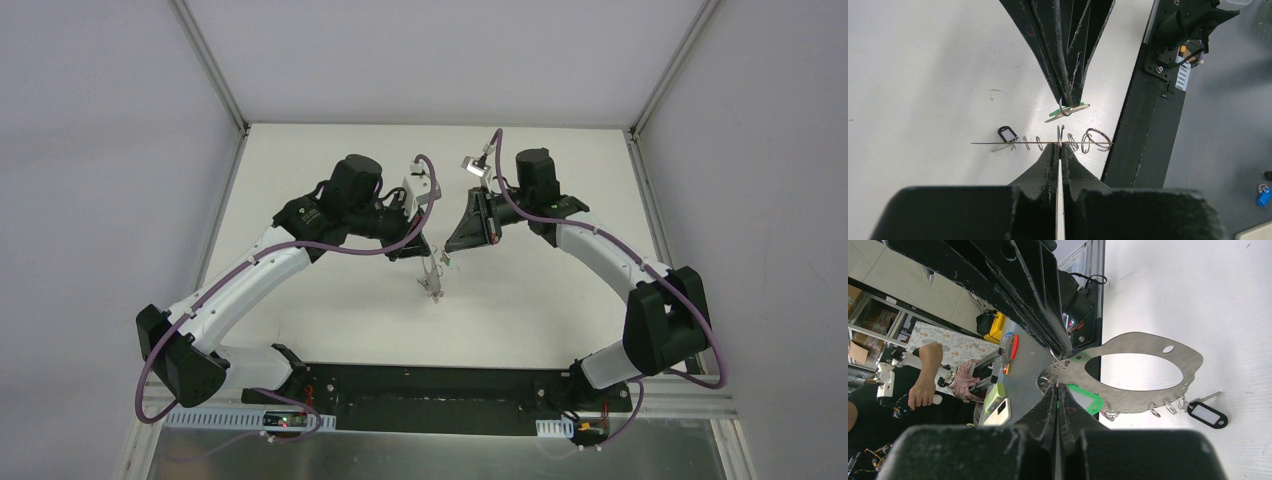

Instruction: Put the keys on the keyring

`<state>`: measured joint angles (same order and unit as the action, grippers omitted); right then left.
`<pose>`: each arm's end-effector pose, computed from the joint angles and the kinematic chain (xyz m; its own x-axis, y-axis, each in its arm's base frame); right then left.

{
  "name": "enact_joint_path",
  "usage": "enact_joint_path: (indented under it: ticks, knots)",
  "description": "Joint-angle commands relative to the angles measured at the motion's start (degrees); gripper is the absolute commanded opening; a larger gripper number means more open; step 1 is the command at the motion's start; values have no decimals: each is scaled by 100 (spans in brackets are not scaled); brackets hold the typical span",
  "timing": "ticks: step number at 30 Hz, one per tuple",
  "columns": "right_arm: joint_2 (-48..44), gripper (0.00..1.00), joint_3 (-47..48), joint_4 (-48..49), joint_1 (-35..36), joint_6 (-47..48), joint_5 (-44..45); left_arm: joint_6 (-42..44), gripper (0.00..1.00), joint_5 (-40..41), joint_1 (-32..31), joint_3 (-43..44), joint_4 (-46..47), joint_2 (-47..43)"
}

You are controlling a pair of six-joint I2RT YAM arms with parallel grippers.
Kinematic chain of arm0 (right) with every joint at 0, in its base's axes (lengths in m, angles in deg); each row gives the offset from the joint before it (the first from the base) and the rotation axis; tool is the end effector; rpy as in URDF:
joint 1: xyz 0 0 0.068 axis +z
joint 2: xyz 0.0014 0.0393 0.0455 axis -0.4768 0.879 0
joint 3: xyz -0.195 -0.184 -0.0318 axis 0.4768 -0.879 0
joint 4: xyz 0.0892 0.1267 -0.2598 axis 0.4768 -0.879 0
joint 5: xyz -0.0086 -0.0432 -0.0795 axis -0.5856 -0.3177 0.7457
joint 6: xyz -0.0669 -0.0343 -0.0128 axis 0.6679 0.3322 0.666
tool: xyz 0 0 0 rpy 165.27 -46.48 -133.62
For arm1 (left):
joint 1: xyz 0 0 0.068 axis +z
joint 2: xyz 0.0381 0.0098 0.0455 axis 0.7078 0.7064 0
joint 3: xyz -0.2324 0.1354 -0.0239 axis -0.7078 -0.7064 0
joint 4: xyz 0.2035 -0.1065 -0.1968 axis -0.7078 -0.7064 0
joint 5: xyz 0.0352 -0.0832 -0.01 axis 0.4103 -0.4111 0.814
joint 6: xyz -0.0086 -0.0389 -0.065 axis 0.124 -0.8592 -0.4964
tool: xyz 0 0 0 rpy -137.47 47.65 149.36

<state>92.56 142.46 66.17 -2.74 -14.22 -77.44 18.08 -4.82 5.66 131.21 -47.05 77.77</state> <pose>0.3038 0.2169 0.2801 -0.3708 -0.1715 -0.9127 -0.8897 -0.2163 0.4021 0.2389 -0.2455 0.3600 -0.2662 0.3417 -0.9013 0.9485 0.2594 -0.1818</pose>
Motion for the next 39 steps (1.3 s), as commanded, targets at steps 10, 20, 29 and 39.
enact_joint_path:
  ticks: [10, 20, 29, 39]
  knots:
    - [-33, 0, -31, 430, 189, -209, -379, -33, 0, -221, -33, 151, 260, -55]
    - [55, 0, 20, 430, 220, -251, -247, -68, 0, -240, -33, 73, 320, -138]
    - [54, 0, 45, 422, 207, -250, -263, -33, 0, -255, -33, -7, 353, -173]
    - [-136, 0, 103, 319, 88, -248, -234, 6, 0, -189, -33, 9, 312, -249]
